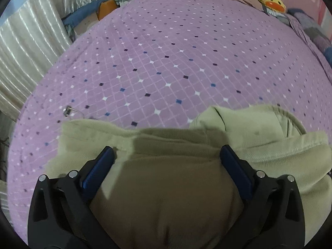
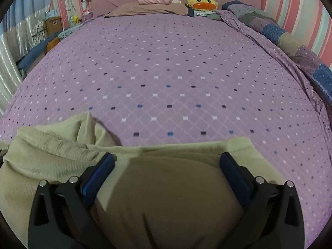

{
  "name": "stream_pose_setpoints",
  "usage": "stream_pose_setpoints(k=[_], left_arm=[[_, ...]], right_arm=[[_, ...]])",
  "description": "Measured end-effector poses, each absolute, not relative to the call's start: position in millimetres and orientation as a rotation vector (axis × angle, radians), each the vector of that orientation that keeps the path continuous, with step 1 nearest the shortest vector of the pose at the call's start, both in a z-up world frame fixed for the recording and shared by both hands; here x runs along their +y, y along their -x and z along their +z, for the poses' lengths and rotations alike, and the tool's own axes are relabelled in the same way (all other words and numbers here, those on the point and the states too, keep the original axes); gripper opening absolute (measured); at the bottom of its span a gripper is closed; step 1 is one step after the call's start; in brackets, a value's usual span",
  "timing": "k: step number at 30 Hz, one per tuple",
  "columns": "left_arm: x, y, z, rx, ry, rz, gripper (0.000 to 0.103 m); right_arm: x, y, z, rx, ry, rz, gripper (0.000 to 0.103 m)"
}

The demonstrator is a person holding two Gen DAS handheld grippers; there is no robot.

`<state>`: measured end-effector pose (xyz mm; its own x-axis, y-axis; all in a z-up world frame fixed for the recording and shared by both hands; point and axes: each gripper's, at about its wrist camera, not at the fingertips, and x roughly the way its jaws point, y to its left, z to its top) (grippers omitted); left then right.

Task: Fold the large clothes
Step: 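Grasp the folded jacket edge with both tools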

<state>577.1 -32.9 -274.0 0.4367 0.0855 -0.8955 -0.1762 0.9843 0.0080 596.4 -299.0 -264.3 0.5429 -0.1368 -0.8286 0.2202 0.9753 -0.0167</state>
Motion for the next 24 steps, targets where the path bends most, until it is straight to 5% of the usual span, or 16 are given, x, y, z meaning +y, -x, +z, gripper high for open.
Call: stream_pose_setpoints(k=[24], left_arm=[[-30.6, -584.2, -308.0, 0.965, 0.175, 0.143, 0.100]], right_arm=[[-311.0, -624.0, -291.3, 0.989, -0.244, -0.152, 0.102]])
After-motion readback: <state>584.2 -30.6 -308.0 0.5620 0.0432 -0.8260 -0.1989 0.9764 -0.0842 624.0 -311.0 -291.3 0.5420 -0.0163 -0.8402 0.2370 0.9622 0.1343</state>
